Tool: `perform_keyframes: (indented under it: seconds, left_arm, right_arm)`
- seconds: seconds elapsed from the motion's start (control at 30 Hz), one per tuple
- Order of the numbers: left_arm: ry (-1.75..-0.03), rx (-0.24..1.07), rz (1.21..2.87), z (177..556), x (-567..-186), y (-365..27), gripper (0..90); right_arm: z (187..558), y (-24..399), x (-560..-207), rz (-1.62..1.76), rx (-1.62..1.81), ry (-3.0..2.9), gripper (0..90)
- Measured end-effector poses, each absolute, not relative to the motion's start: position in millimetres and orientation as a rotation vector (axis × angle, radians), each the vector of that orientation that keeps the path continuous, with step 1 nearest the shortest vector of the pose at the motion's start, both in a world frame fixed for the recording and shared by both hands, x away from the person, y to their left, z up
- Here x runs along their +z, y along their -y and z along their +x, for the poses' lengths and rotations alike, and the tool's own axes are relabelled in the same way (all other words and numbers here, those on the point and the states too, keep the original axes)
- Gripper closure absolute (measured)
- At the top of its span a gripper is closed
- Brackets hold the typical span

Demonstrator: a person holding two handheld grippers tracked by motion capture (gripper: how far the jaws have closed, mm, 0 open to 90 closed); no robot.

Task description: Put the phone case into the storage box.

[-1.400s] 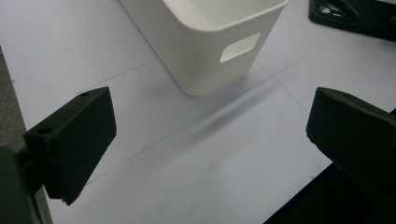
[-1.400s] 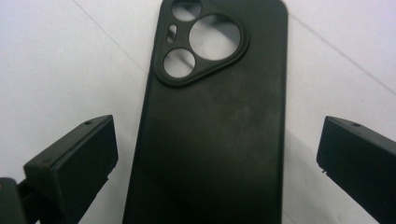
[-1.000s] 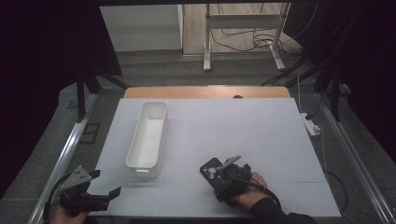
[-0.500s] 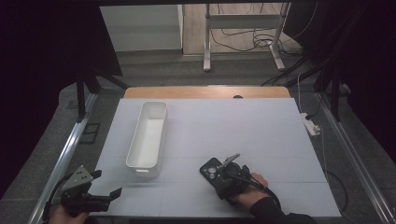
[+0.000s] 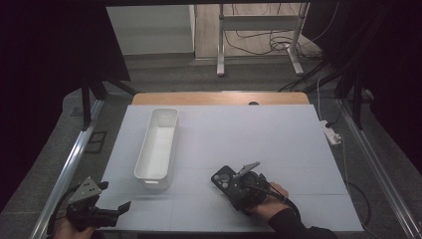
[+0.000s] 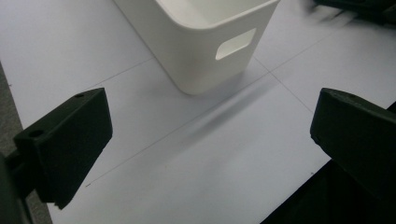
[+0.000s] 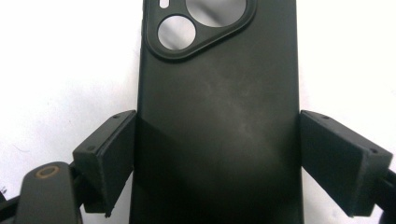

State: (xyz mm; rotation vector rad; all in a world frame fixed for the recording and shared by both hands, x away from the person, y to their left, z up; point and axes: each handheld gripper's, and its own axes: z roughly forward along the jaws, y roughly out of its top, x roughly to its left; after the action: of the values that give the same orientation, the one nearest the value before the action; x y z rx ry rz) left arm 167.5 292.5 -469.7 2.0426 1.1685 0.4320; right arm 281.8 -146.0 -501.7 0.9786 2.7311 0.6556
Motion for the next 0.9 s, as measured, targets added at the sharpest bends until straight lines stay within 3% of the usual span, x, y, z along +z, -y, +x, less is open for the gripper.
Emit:
perform_keyframes:
  seconds: [0.57, 0.9]
  left_arm:
    - [-1.146, 0.383, 2.022, 175, -462, -280, 0.0]
    - [-1.044, 0.391, 1.998, 186, -449, -266, 0.0]
  right_arm:
    - [281, 158, -481, 0.925, 0.84, -2.697, 14.7]
    - [284, 173, -465, 0.929, 0.94, -2.666, 14.7]
